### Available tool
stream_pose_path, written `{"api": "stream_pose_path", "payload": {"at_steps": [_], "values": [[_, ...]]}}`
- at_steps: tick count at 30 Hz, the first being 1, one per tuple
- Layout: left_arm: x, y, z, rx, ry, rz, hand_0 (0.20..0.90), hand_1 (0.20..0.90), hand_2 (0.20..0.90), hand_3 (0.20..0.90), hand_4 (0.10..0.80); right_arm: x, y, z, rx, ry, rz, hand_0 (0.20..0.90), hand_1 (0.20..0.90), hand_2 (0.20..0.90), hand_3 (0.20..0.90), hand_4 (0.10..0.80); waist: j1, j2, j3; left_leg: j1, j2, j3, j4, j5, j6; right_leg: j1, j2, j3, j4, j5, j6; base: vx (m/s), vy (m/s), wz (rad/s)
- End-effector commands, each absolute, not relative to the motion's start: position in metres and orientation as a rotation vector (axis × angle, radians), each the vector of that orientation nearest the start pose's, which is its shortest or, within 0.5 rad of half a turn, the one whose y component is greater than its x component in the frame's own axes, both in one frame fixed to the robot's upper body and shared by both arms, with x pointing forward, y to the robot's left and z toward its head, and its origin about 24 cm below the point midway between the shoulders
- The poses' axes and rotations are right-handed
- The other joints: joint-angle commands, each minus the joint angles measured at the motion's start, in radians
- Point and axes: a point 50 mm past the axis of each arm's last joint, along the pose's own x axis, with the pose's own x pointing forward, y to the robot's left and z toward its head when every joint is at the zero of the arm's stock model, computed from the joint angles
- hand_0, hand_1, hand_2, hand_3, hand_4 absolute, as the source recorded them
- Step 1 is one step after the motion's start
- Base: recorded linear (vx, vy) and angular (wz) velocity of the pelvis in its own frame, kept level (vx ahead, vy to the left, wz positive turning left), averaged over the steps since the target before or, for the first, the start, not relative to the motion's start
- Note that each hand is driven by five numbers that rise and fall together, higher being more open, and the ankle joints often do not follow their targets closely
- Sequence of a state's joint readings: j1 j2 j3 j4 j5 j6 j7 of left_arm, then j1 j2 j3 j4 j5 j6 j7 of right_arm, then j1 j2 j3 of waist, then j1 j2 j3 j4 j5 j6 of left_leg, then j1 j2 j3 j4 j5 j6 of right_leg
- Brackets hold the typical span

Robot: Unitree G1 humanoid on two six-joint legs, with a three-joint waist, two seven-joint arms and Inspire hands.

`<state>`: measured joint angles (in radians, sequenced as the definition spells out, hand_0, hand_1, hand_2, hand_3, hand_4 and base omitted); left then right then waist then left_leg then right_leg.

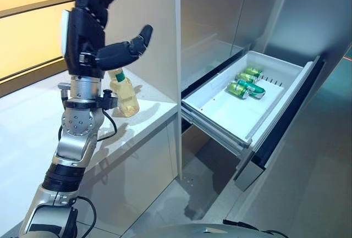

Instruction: Put drinks into fridge and close the fridge

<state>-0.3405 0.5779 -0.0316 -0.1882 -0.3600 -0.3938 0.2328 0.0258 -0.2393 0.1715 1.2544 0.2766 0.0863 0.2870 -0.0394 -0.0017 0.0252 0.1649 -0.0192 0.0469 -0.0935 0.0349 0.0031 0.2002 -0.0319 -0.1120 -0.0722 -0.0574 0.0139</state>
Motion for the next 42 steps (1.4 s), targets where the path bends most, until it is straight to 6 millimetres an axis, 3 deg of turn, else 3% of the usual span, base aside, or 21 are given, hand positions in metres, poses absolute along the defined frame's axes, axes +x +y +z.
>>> {"api": "stream_pose_path", "payload": {"at_steps": [1, 16, 42], "values": [[0.263, 0.199, 0.278, 0.101, -1.101, 0.038, 0.9, 0.9, 0.9, 0.9, 0.8, 0.053, -0.213, -0.171, 0.131, 1.415, 0.078, 0.9, 0.9, 0.9, 0.9, 0.8, 0.004, 0.031, -0.004, 0.01, -0.016, 0.028, 0.008, -0.113, 0.024, -0.072, 0.037, -0.016, 0.091, -0.051, 0.037, 0.0, 0.0, 0.0], [0.293, 0.223, 0.244, 0.12, -0.861, 0.246, 0.9, 0.9, 0.9, 0.9, 0.8, 0.059, -0.218, -0.169, 0.113, 1.42, 0.085, 0.9, 0.9, 0.9, 0.9, 0.8, 0.001, 0.025, 0.004, 0.012, -0.017, 0.037, 0.016, -0.114, 0.02, -0.071, 0.036, -0.012, 0.1, -0.054, 0.038, 0.0, 0.0, 0.0], [0.317, 0.231, 0.187, 0.189, -0.569, 0.261, 0.9, 0.9, 0.9, 0.9, 0.8, 0.062, -0.22, -0.168, 0.103, 1.436, 0.096, 0.9, 0.9, 0.9, 0.9, 0.8, -0.014, 0.027, 0.013, 0.02, -0.02, 0.056, 0.024, -0.121, 0.023, -0.071, 0.035, -0.004, 0.112, -0.058, 0.044, 0.0, 0.0, 0.0]]}}
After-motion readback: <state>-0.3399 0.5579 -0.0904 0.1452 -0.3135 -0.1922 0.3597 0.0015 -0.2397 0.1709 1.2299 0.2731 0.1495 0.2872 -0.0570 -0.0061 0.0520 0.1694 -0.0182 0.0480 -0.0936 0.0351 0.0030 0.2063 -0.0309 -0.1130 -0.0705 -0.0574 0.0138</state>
